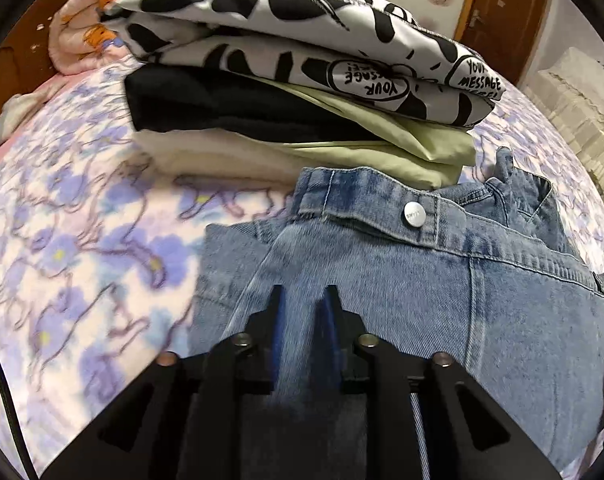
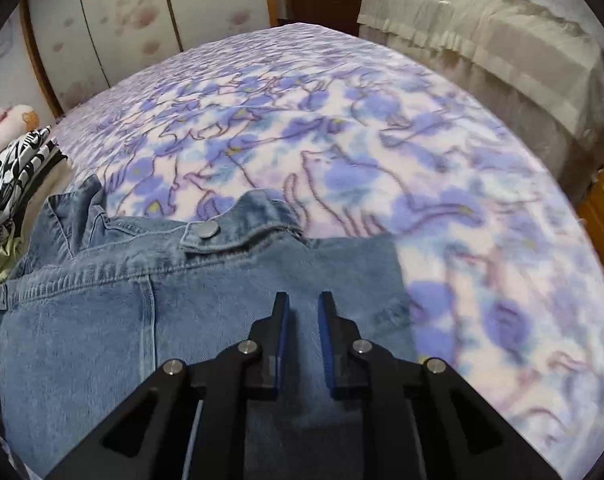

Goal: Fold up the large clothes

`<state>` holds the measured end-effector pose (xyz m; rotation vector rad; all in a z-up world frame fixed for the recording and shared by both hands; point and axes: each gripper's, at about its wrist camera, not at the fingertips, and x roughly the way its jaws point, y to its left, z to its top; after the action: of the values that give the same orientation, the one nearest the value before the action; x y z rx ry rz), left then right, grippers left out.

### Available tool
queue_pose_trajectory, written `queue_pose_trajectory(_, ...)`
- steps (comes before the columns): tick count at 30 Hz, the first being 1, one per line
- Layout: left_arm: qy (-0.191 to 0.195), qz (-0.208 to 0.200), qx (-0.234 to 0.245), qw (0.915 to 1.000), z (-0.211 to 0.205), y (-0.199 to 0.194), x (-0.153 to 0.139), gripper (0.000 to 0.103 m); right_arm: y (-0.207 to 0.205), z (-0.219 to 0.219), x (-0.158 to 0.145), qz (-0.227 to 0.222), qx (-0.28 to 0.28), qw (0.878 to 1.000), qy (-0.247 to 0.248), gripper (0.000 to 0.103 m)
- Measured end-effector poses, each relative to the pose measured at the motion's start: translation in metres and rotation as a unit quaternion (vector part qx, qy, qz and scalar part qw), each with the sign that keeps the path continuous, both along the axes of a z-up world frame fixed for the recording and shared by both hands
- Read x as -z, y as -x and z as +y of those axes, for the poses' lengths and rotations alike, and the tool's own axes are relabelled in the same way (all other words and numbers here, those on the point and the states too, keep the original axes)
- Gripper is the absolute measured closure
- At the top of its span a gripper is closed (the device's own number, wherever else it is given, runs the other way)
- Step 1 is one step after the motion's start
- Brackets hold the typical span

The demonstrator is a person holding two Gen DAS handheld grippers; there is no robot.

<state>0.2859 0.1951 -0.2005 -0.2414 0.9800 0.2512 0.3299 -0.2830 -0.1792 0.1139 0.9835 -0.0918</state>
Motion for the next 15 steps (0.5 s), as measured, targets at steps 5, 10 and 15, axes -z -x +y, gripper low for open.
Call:
queue_pose_trajectory(5, 0.015, -0.033, 0.021, 0.9991, -0.032, 0.038, -0.041, 0.043, 0.037, 0.043, -0.017, 0.006, -0.056, 0.997, -0.058, 0.088)
queue_pose_trajectory(10, 0.048, -0.052, 0.054, 0.9961, -0.073, 0.080, -0.061, 0.035, 0.077, 0.112, -0.024, 0.016, -0.128, 0.986, -0.103, 0.087)
queue_pose_trajectory(15, 0.042, -0.025, 0.084, 0.9953, -0.119, 0.096, -0.036, 0.035, 0.110, 0.167, -0.015, 0.024, -0.195, 0.975, -0.099, 0.087)
